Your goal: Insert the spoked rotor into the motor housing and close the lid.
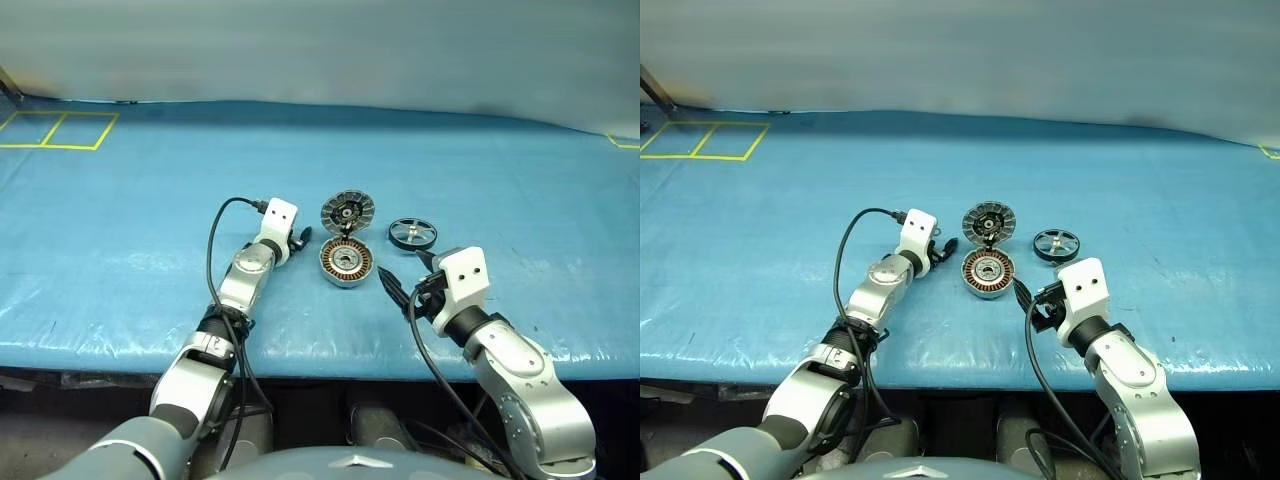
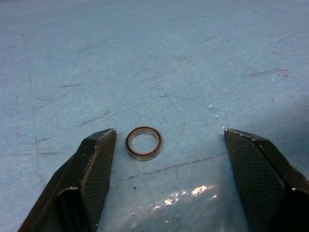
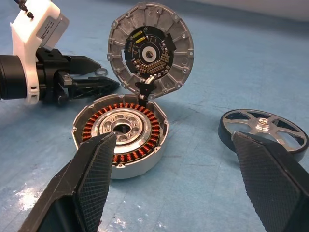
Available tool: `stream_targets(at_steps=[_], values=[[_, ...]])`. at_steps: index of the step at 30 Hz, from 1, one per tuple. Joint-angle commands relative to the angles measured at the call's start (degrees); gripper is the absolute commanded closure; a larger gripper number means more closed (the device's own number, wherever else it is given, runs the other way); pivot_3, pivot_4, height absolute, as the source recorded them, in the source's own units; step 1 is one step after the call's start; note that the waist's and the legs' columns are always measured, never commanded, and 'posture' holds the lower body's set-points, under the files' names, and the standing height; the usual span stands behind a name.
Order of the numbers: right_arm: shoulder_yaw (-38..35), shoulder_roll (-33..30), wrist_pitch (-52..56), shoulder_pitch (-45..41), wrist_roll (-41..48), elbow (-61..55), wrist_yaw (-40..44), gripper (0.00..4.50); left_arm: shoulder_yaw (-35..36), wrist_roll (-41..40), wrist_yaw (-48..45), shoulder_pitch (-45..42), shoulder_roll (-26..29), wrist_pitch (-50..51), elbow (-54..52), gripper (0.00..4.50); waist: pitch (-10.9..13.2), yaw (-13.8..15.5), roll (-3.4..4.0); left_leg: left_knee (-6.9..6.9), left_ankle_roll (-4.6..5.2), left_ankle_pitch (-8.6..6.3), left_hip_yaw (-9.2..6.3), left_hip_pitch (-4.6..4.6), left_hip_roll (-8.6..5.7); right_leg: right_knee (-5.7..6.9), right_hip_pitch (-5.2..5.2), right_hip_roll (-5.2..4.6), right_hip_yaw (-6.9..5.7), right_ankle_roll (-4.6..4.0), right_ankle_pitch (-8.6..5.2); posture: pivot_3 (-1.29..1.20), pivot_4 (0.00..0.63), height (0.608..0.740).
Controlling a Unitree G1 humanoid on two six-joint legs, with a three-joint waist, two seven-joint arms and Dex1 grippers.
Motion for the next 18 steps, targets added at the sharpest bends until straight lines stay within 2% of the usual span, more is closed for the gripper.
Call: stream_targets(at_steps=[1,4,8,12,18], values=[[-0.4,0.1,-0.2,-0.1,0.8,-0.9,-0.7,0.46,-0.6,1.6,0.4,0.5,0.6,1.2,2.3,1.87,0.0,-0.2,0.01,0.00,0.00,0.00,0.00,0.01,0.00,0.00,0.00,0.00,0.00,0.00,0.00,0.00,0.150,0.740],[0.0,-0.1,-0.3,0.3,0.4,-0.7,-1.1,0.46,-1.0,1.5,-0.7,0.8,1.1,0.1,2.3,2.57,0.0,-0.3,0.01,0.00,0.00,0.00,0.00,0.04,0.00,0.02,0.02,0.01,0.00,0.00,0.00,0.00,0.150,0.740],[0.5,-0.3,-0.4,0.2,0.4,-0.7,-1.4,0.46,-1.7,2.4,-1.0,1.0,1.7,-0.7,2.9,3.79,0.0,-0.3,0.02,0.00,0.00,0.00,0.02,0.05,0.01,0.02,0.02,0.01,0.02,0.00,0.00,0.00,0.150,0.740],[0.7,-0.6,-0.5,-0.3,0.5,-0.4,-1.4,0.46,-1.4,1.6,-3.3,1.9,2.0,-1.6,1.9,3.87,0.0,-0.4,0.04,-0.01,0.00,0.00,0.02,0.06,0.02,0.02,0.02,0.02,0.02,0.00,0.00,0.00,0.150,0.740],[1.1,-1.1,-0.9,-0.7,0.2,0.3,-1.2,0.46,-1.0,2.4,-1.8,2.9,2.8,-0.9,1.0,3.87,0.0,-0.4,0.04,-0.02,0.00,0.00,0.02,0.06,0.02,0.00,0.02,0.01,0.02,0.00,0.00,0.00,0.150,0.740]])
